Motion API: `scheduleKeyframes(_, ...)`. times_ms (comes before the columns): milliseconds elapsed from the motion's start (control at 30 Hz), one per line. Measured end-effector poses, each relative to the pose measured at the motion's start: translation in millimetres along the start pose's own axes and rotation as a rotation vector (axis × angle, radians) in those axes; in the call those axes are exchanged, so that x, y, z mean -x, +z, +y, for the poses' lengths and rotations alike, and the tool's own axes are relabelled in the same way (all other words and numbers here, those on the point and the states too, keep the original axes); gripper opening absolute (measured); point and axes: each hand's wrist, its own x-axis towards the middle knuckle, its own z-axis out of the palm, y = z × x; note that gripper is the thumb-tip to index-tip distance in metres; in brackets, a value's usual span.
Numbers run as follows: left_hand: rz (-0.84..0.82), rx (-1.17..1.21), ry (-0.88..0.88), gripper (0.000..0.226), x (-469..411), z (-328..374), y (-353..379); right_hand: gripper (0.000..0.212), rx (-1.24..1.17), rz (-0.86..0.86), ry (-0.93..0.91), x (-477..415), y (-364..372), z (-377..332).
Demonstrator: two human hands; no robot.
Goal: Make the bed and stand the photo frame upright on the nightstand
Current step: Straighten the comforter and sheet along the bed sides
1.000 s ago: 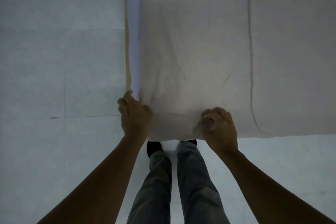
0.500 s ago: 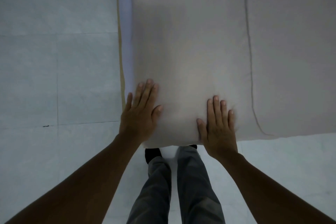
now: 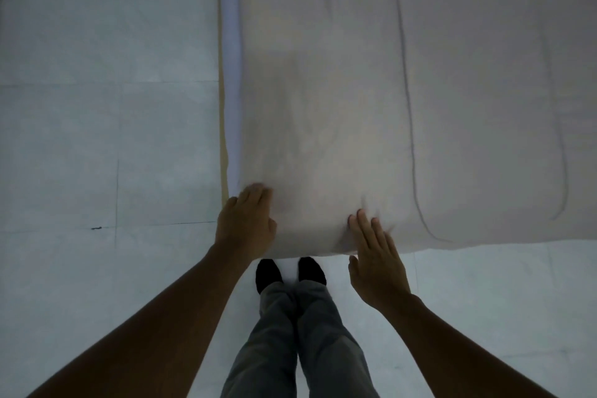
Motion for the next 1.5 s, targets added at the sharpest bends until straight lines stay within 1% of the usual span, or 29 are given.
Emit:
scheduleKeyframes(100,-0.140,0.037,-0.040,0.053,22.5,10.2,-52.0,0.082,-0.126,0.006,-0.048,15.4,-37.6,-22.7)
scheduleKeyframes(167,-0.198,0.136,-0.046,0.052,42.9,16.0,-82.7,0.078,-0.175,0.025,-0.112,26.3,-62.5,-39.7)
scheduleKeyframes(300,-0.201,0.474,-0.078,0.052,72.4,26.9,-130.8,0.073,-0.235,0.078,-0.162,40.3,-108.3,-69.6)
scheduleKeyframes(400,-0.175,0.560,-0.083,0.052,81.2,20.3,-165.3,0.069,-0.264,0.133,-0.145,40.4,-138.8,-95.1)
scheduleKeyframes(533,-0.032,0.644,-0.119,0.047,80.9,-21.9,-208.9,0.061,-0.287,0.203,-0.101,18.5,-169.9,-132.0)
scheduleKeyframes(600,-0.009,0.663,-0.102,0.045,80.5,-52.5,-227.1,0.059,-0.318,0.212,-0.086,4.4,-180.5,-154.4)
scheduleKeyframes(767,-0.022,0.688,-0.074,0.044,74.8,-138.2,-260.9,0.057,-0.434,0.267,-0.015,-32.7,-191.9,-230.6)
scheduleKeyframes(900,-0.087,0.683,-0.036,0.041,71.3,-193.5,-282.0,0.054,-0.507,0.292,0.030,-54.5,-187.1,-301.1)
scheduleKeyframes(1033,-0.070,0.703,-0.017,0.040,53.5,-239.9,-307.1,0.052,-0.589,0.317,0.033,-70.2,-192.5,-354.4)
scheduleKeyframes(1200,-0.040,0.752,-0.018,0.039,14.2,-277.5,-343.2,0.051,-0.590,0.353,0.007,-110.5,-219.1,-379.5)
scheduleKeyframes(1367,-0.028,0.757,-0.007,0.038,-51.6,-307.7,-383.2,0.049,-0.593,0.448,-0.005,-191.3,-258.4,-398.7)
scheduleKeyframes(1500,0.000,0.735,0.007,0.039,-127.1,-328.2,-425.9,0.049,-0.671,0.451,0.003,-283.2,-293.6,-415.0)
